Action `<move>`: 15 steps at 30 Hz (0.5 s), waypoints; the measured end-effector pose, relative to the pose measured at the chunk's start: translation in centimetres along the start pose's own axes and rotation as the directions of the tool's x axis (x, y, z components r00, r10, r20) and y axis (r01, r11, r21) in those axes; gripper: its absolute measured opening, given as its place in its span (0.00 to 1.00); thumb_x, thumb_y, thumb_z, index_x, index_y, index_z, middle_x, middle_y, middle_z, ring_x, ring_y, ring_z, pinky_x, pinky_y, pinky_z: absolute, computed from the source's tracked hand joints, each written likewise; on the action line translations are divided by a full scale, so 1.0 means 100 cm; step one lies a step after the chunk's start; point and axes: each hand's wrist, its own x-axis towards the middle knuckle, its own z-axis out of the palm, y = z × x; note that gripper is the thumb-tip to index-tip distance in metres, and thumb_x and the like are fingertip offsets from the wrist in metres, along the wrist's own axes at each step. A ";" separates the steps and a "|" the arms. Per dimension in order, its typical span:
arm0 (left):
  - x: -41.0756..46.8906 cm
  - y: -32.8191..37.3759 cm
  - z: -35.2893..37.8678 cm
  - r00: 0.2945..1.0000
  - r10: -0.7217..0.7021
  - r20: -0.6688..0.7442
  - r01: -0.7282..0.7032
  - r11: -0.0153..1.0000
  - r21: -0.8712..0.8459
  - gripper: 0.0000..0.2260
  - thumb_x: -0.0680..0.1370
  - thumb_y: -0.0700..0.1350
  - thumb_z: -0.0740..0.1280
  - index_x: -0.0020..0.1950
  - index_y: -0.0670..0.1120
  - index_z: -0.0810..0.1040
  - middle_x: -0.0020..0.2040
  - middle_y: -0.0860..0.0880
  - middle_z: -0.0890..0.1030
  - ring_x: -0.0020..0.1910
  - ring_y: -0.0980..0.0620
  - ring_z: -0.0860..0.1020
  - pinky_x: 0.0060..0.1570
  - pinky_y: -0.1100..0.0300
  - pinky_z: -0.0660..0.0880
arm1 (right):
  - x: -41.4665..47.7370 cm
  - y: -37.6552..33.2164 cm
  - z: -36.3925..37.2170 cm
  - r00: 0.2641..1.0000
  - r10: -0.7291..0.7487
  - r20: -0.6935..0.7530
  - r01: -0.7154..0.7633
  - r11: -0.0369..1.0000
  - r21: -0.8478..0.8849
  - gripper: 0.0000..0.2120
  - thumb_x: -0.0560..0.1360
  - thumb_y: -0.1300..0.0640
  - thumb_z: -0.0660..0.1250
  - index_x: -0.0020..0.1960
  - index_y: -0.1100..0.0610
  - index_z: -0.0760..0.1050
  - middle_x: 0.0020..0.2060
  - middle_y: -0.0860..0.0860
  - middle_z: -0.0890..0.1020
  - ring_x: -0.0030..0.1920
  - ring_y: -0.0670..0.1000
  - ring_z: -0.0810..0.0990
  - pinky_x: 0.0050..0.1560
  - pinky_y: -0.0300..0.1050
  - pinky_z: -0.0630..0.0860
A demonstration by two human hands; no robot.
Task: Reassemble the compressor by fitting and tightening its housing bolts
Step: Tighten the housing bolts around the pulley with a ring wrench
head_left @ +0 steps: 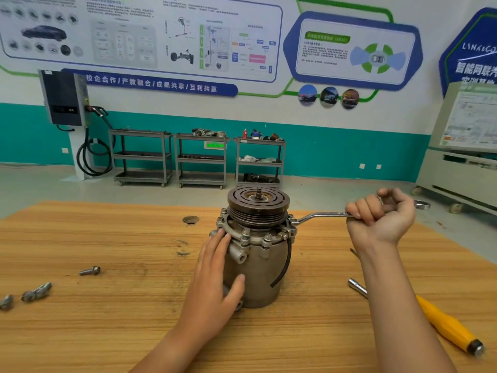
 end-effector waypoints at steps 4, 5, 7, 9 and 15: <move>0.001 -0.001 0.001 1.000 -0.009 -0.004 0.009 1.000 0.004 0.34 0.77 0.48 0.65 0.67 0.66 0.42 0.70 0.71 0.40 0.71 0.70 0.39 0.63 0.79 0.38 | 0.024 0.000 0.000 0.990 0.143 0.021 -0.140 0.986 -0.087 0.04 0.64 0.56 0.58 0.34 0.56 0.69 0.15 0.45 0.57 0.15 0.43 0.55 0.20 0.32 0.56; 0.001 -0.001 0.002 1.000 -0.009 -0.006 0.009 1.000 0.004 0.34 0.77 0.48 0.65 0.67 0.67 0.41 0.70 0.72 0.40 0.71 0.70 0.39 0.63 0.80 0.38 | 0.029 0.002 0.000 0.985 0.173 0.005 -0.172 0.979 -0.106 0.03 0.64 0.57 0.58 0.35 0.56 0.68 0.15 0.45 0.57 0.15 0.43 0.55 0.20 0.32 0.56; 0.000 -0.002 0.003 1.000 -0.008 -0.007 0.008 1.000 0.006 0.34 0.77 0.49 0.65 0.67 0.67 0.41 0.69 0.74 0.39 0.71 0.70 0.39 0.63 0.80 0.38 | 0.031 0.006 -0.003 0.978 0.203 -0.038 -0.206 0.972 -0.114 0.02 0.64 0.57 0.58 0.36 0.56 0.66 0.15 0.46 0.57 0.15 0.43 0.55 0.20 0.33 0.56; 0.000 -0.001 0.003 1.000 -0.007 -0.014 0.007 1.000 0.004 0.34 0.77 0.49 0.65 0.67 0.67 0.42 0.68 0.75 0.39 0.71 0.70 0.39 0.63 0.79 0.38 | 0.021 0.007 -0.011 0.980 0.176 -0.095 -0.182 0.982 -0.059 0.02 0.63 0.58 0.58 0.34 0.55 0.65 0.16 0.46 0.57 0.16 0.44 0.55 0.21 0.32 0.57; 0.000 0.002 0.003 1.000 -0.012 -0.027 0.012 1.000 0.001 0.34 0.76 0.45 0.66 0.69 0.63 0.45 0.71 0.70 0.44 0.73 0.66 0.43 0.65 0.78 0.40 | -0.055 0.003 -0.011 0.986 -0.157 -0.052 0.149 0.979 -0.142 0.10 0.65 0.58 0.60 0.26 0.52 0.69 0.17 0.45 0.60 0.20 0.46 0.58 0.28 0.35 0.67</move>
